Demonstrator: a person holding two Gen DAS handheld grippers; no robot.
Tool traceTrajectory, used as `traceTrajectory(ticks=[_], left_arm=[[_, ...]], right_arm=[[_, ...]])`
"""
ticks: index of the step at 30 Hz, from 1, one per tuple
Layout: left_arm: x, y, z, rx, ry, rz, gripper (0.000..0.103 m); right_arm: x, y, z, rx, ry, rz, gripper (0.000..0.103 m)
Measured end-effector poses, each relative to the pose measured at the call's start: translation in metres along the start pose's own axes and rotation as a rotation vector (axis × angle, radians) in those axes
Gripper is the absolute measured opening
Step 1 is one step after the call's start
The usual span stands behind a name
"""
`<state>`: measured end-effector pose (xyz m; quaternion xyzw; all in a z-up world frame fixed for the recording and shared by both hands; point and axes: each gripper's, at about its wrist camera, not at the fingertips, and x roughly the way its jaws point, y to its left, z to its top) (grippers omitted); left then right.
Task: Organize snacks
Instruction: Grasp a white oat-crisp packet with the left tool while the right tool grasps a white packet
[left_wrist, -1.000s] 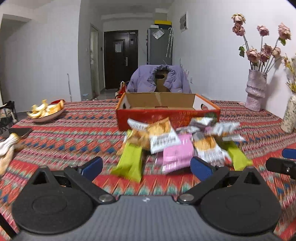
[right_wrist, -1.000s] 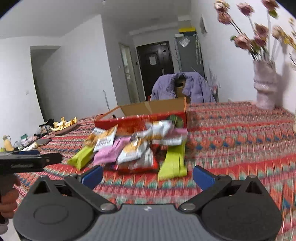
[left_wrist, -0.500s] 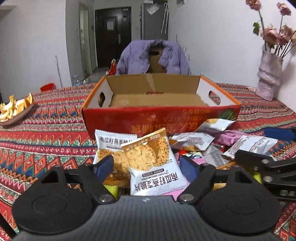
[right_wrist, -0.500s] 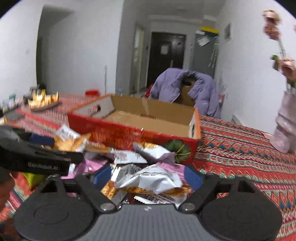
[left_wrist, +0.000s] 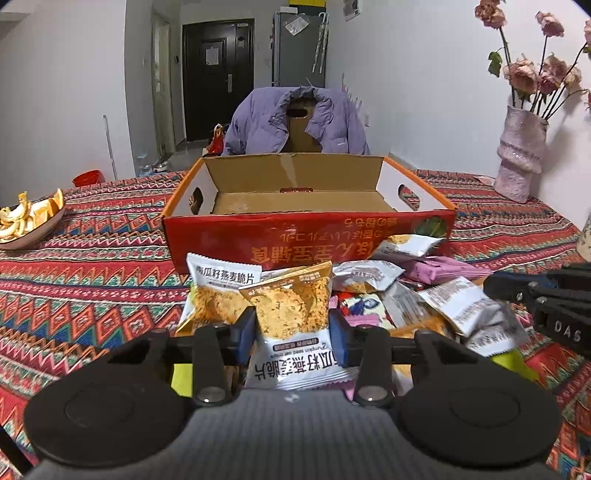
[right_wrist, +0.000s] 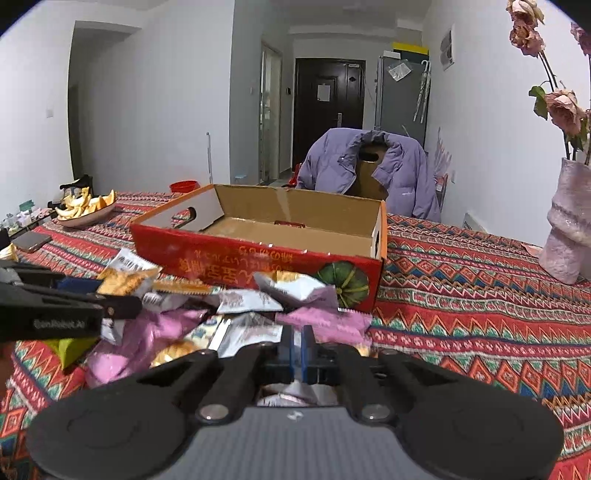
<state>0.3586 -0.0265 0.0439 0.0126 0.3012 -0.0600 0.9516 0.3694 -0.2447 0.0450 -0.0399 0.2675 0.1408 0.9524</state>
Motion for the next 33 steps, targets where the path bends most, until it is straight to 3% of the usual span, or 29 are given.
traceTrajectory(ticks=[8, 14, 15, 16, 18, 23, 26, 29, 31, 33], left_arm=[[-0.064, -0.001, -0.017, -0.013, -0.051, -0.015, 0.041], [-0.084, -0.002, -0.037, -0.03, -0.019, -0.028, 0.041], [-0.085, 0.0, -0.039, -0.038, -0.008, -0.026, 0.041], [-0.084, 0.002, -0.041, -0.048, 0.006, -0.022, 0.041], [-0.083, 0.007, -0.044, -0.061, 0.018, -0.015, 0.041], [-0.085, 0.018, -0.044, -0.084, 0.001, 0.018, 0.041], [-0.082, 0.022, -0.043, -0.088, 0.003, 0.023, 0.041], [-0.077, 0.025, -0.042, -0.088, 0.011, 0.023, 0.041], [-0.073, 0.027, -0.042, -0.092, 0.017, 0.016, 0.041], [-0.07, 0.027, -0.041, -0.09, 0.019, 0.008, 0.041]], right_arm=[[-0.041, -0.002, -0.023, 0.034, -0.008, 0.011, 0.003], [-0.064, 0.002, -0.039, 0.024, -0.007, 0.056, 0.005], [-0.064, 0.002, -0.036, 0.01, -0.022, 0.071, 0.016], [-0.061, 0.002, -0.03, -0.014, -0.03, 0.086, 0.037], [-0.045, -0.002, -0.017, -0.071, -0.035, 0.11, 0.062], [0.012, -0.015, 0.003, -0.028, 0.015, 0.214, 0.062], [0.037, -0.009, 0.003, -0.057, 0.027, 0.225, 0.077], [0.047, -0.004, 0.002, -0.054, 0.028, 0.212, 0.076], [0.046, -0.007, 0.002, -0.013, 0.039, 0.211, 0.066], [0.043, -0.011, 0.0, -0.003, 0.046, 0.214, 0.062]])
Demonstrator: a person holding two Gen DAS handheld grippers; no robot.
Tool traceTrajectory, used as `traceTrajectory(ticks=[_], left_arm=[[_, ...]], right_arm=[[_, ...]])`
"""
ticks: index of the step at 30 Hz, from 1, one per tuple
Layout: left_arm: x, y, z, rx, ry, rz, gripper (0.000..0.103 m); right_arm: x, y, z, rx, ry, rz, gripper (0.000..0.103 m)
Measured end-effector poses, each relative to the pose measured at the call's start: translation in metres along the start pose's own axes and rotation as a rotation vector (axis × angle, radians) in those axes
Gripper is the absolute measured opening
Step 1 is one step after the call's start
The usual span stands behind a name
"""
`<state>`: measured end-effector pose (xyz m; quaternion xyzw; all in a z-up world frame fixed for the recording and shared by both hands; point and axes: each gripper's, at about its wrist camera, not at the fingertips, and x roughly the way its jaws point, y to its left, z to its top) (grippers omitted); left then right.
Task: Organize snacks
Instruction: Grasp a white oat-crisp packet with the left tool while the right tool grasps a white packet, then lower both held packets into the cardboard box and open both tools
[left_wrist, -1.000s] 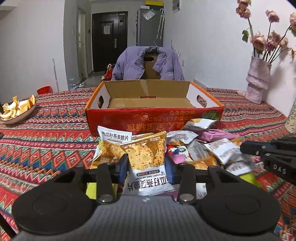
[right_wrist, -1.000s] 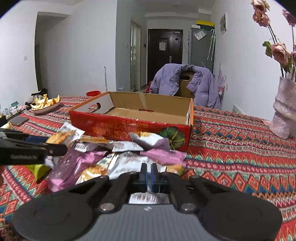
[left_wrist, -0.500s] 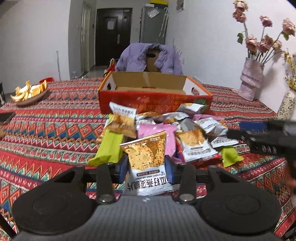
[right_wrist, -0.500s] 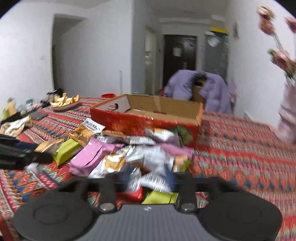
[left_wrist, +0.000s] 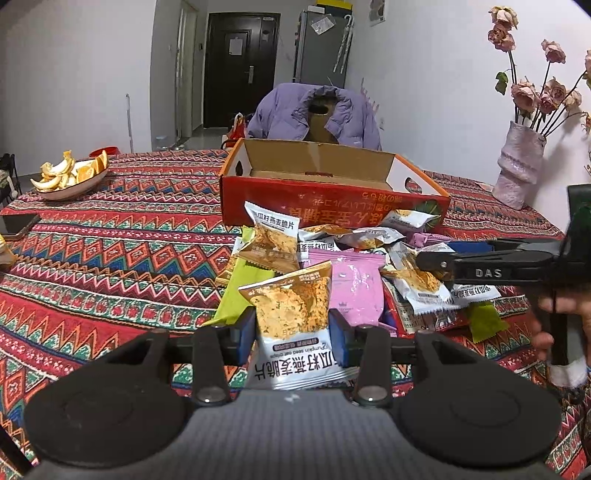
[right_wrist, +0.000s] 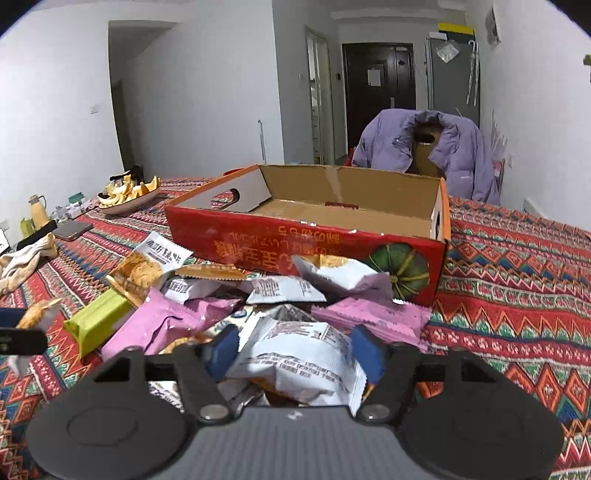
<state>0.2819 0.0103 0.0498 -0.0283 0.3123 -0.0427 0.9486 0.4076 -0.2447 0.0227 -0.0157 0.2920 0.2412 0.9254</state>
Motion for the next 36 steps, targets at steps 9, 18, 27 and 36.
traceTrajectory(ticks=[9, 18, 27, 36], left_arm=[[0.004, -0.006, 0.001, 0.022, -0.013, -0.034, 0.041], [-0.013, 0.003, -0.005, -0.001, -0.037, -0.015, 0.041], [-0.034, -0.004, -0.011, 0.006, -0.066, -0.039, 0.041], [-0.039, -0.005, 0.009, 0.035, -0.081, -0.077, 0.041]], right_arm=[[0.006, -0.006, -0.003, 0.022, 0.025, -0.04, 0.07], [-0.015, 0.017, -0.013, -0.029, 0.05, -0.105, 0.043], [-0.096, 0.048, -0.034, 0.001, -0.062, -0.127, 0.043], [-0.138, 0.055, -0.025, 0.016, -0.124, -0.102, 0.043]])
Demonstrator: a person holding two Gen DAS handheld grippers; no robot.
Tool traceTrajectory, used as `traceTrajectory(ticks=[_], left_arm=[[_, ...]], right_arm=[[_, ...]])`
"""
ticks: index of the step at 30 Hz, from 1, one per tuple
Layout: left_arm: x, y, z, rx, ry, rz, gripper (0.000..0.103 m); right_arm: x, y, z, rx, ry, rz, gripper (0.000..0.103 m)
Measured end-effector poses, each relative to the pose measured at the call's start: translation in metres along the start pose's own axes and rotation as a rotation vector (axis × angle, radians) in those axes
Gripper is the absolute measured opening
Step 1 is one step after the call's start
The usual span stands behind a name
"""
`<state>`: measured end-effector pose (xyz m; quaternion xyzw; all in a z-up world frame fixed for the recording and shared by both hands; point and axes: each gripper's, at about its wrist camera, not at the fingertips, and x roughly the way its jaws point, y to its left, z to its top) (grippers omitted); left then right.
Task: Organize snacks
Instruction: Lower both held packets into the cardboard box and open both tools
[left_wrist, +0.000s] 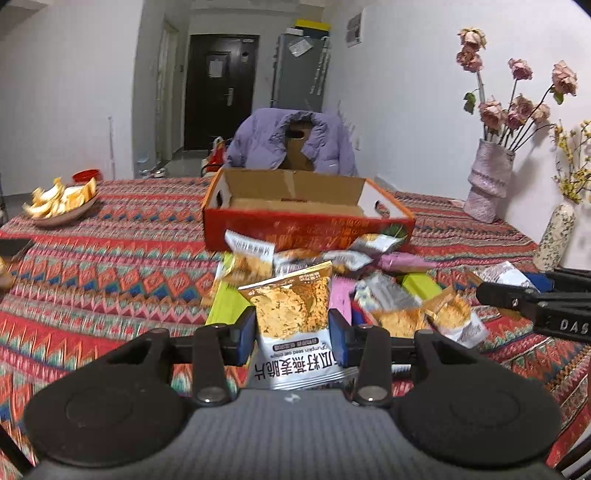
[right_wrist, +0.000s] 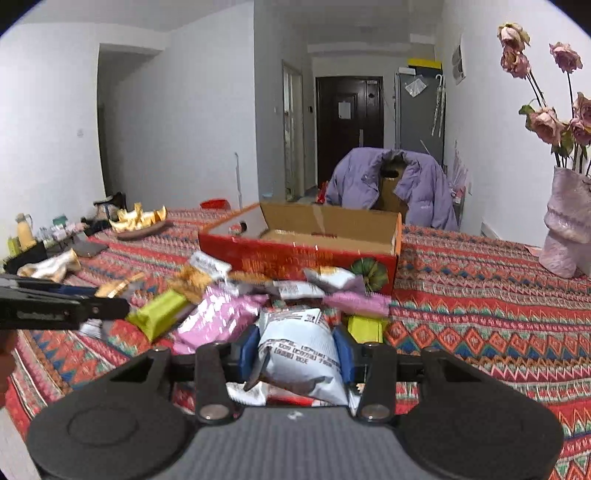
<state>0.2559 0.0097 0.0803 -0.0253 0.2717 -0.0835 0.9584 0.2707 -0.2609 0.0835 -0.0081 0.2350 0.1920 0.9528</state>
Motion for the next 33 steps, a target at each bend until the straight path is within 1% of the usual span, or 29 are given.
traceTrajectory(ticks=[4, 8, 10, 12, 14, 16, 18, 19, 20, 23, 25, 28, 30, 31, 33], left_arm=[[0.012, 0.018, 0.045, -0.003, 0.002, -0.061, 0.042], [0.037, 0.038, 0.106, -0.011, -0.009, -0.086, 0.042], [0.059, 0.047, 0.139, -0.015, 0.008, -0.105, 0.042], [0.09, 0.052, 0.17, 0.006, 0.024, -0.094, 0.042], [0.123, 0.055, 0.193, 0.03, 0.048, -0.069, 0.042], [0.164, 0.06, 0.212, 0.048, 0.092, -0.049, 0.042], [0.211, 0.065, 0.226, 0.052, 0.141, -0.017, 0.042], [0.233, 0.068, 0.229, 0.049, 0.167, -0.005, 0.042], [0.254, 0.071, 0.231, 0.047, 0.19, 0.011, 0.042], [0.305, 0.076, 0.231, 0.067, 0.234, 0.053, 0.042], [0.334, 0.079, 0.227, 0.079, 0.273, 0.066, 0.042], [0.361, 0.08, 0.22, 0.124, 0.302, 0.09, 0.042], [0.372, 0.079, 0.216, 0.147, 0.316, 0.099, 0.043], [0.377, 0.078, 0.215, 0.158, 0.32, 0.095, 0.046], [0.385, 0.076, 0.211, 0.163, 0.334, 0.097, 0.048]], right_arm=[[0.001, -0.017, 0.037, 0.043, -0.046, 0.103, 0.043], [0.016, -0.036, 0.094, 0.031, -0.086, 0.134, 0.043], [0.032, -0.05, 0.124, 0.052, -0.083, 0.167, 0.044], [0.059, -0.067, 0.156, 0.077, -0.063, 0.189, 0.044], [0.094, -0.085, 0.185, 0.105, -0.031, 0.184, 0.044], [0.134, -0.102, 0.205, 0.134, 0.021, 0.19, 0.044], [0.185, -0.119, 0.22, 0.176, 0.092, 0.187, 0.044], [0.209, -0.125, 0.224, 0.182, 0.121, 0.178, 0.045], [0.234, -0.13, 0.226, 0.183, 0.149, 0.148, 0.045], [0.302, -0.13, 0.225, 0.073, 0.231, 0.041, 0.045], [0.342, -0.131, 0.219, 0.022, 0.294, -0.004, 0.045], [0.381, -0.128, 0.206, -0.035, 0.363, -0.052, 0.046], [0.395, -0.122, 0.194, -0.085, 0.393, -0.078, 0.048], [0.4, -0.121, 0.192, -0.106, 0.403, -0.087, 0.049], [0.407, -0.113, 0.186, -0.161, 0.416, -0.111, 0.05]])
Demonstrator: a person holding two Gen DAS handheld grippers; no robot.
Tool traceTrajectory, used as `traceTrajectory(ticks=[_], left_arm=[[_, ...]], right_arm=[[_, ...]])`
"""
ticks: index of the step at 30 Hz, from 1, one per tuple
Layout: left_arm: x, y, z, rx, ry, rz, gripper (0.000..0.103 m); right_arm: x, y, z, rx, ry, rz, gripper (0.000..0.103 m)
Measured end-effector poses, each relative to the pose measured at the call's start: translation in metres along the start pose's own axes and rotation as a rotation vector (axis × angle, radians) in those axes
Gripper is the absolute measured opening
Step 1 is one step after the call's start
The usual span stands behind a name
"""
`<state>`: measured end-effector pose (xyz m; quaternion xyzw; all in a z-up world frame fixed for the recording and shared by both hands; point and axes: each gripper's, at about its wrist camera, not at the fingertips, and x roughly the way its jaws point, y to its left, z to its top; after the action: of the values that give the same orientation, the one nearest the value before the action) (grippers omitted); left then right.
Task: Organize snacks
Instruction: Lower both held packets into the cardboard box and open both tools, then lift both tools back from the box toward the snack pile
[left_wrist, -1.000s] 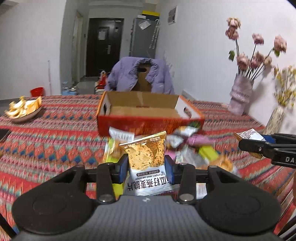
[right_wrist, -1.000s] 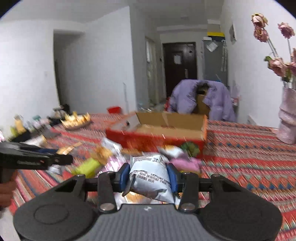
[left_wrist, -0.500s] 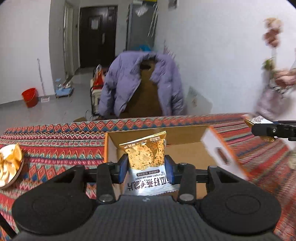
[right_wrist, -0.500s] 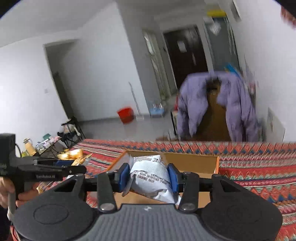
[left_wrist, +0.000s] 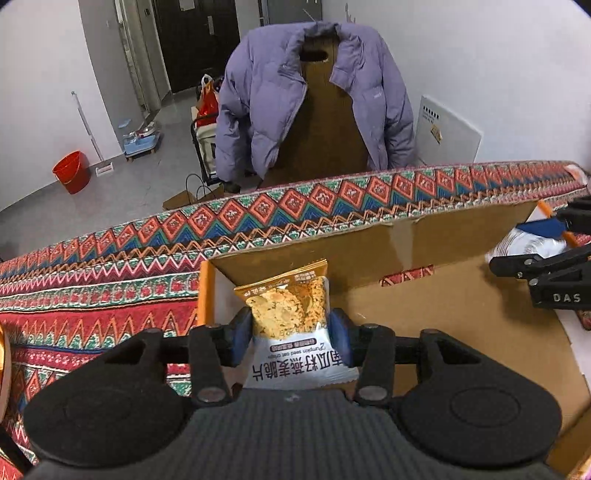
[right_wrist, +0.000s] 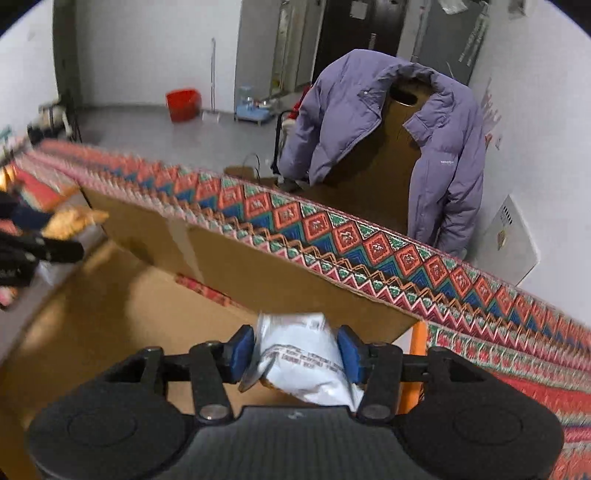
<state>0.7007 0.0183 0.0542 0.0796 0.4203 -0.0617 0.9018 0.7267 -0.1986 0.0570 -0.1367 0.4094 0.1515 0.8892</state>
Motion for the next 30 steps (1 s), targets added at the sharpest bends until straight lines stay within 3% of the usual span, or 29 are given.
traceTrajectory(ticks=[4, 6, 9, 18, 20, 22, 26, 30], left_arm=[[0.002, 0.001, 0.002, -0.019, 0.018, -0.002, 0.054], [-0.004, 0.004, 0.004, -0.035, 0.025, -0.009, 0.073], [-0.024, 0.008, 0.006, -0.066, 0.043, -0.038, 0.076], [-0.153, 0.012, -0.009, -0.121, -0.007, -0.076, 0.088], [-0.19, 0.01, -0.024, -0.122, -0.056, -0.081, 0.092], [-0.221, 0.005, -0.043, -0.113, -0.086, -0.086, 0.094], [-0.276, -0.009, -0.091, -0.098, -0.147, -0.094, 0.097], [-0.325, -0.029, -0.158, -0.054, -0.261, -0.061, 0.099]], right_arm=[[0.01, 0.002, 0.001, -0.038, 0.009, -0.042, 0.055], [0.003, 0.0, 0.002, -0.024, -0.003, -0.025, 0.056], [-0.017, -0.005, 0.005, 0.001, -0.032, -0.003, 0.064], [-0.155, -0.019, -0.015, 0.12, -0.142, 0.108, 0.087], [-0.194, -0.02, -0.028, 0.146, -0.176, 0.117, 0.09], [-0.228, -0.02, -0.044, 0.17, -0.21, 0.118, 0.101], [-0.287, -0.016, -0.087, 0.215, -0.269, 0.103, 0.101], [-0.333, 0.003, -0.142, 0.197, -0.318, 0.108, 0.103]])
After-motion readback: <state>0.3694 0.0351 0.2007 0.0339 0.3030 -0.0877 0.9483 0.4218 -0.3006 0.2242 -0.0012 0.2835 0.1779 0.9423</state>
